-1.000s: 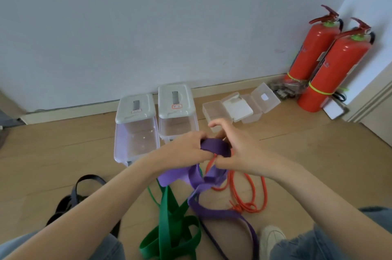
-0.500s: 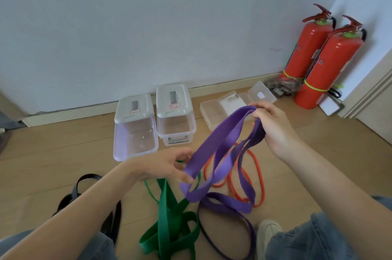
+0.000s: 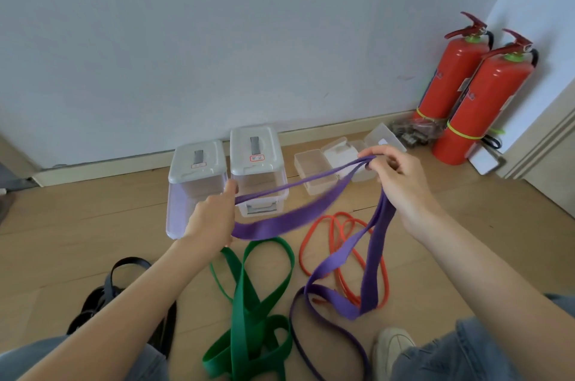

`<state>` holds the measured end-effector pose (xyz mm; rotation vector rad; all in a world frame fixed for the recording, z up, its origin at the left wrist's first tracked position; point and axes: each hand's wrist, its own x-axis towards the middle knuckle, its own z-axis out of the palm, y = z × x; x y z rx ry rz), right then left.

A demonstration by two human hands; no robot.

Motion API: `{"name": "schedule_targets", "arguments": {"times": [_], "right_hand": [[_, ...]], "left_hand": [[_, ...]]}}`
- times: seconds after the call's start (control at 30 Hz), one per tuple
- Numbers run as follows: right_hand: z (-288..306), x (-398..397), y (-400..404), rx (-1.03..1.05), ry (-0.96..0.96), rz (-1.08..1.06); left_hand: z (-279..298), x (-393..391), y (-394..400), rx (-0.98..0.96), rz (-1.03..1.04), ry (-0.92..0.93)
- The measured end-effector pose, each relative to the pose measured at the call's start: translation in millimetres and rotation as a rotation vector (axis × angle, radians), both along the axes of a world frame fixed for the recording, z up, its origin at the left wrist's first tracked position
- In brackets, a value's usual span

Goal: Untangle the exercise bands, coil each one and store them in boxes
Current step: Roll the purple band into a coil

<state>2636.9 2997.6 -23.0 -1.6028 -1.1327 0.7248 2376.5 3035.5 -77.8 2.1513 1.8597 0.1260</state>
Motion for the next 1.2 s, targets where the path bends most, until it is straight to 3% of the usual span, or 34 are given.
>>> {"name": "schedule_targets", "arguments": {"times": [0.07, 0.2, 0.37, 0.47, 0.53, 0.6, 0.67, 0.73, 0.83, 0.9, 0.97, 1.1, 1.2], "right_hand": [[0, 3, 1, -0.052, -0.034, 0.058], [1, -5, -6, -0.077, -0.200, 0.371], [-2, -30, -15, -0.062, -0.315, 0.687], [1, -28, -15, -0.029, -0.055, 0.686], [7, -19, -15, 0.025, 0.130, 0.630], [9, -9, -13, 0.088, 0.260, 0.536], [10, -1, -10, 0.072, 0.257, 0.457], [10, 8, -6, -0.042, 0.066, 0.454], [5, 16, -6, -0.384, -0.327, 0.639], [-8, 10, -13, -0.645, -0.596, 0.808], [-15, 0, -17, -0.720, -0.671, 0.859], [-10, -23, -20, -0.389, -0.171, 0.763], [-7, -30, -20, -0.230, -0.163, 0.756]], "left_hand": [[3, -3, 4, -0.099, -0.009, -0.009], [5, -3, 3, -0.497, -0.128, -0.020], [17, 35, -12, -0.489, -0.313, -0.666], [12, 49, -18, -0.416, -0.339, -0.896], [6, 43, -19, -0.375, -0.332, -0.832], [1, 33, -16, -0.360, -0.382, -0.643], [2, 22, -13, -0.331, -0.405, -0.504], [11, 15, -9, -0.287, -0.364, -0.549], [36, 8, -4, -0.198, -0.243, -0.705], [51, 11, -7, -0.235, -0.296, -0.715], [56, 22, -17, -0.327, -0.392, -0.674], [53, 47, -26, -0.291, -0.495, -0.567], [52, 47, -23, -0.311, -0.450, -0.569]]}}
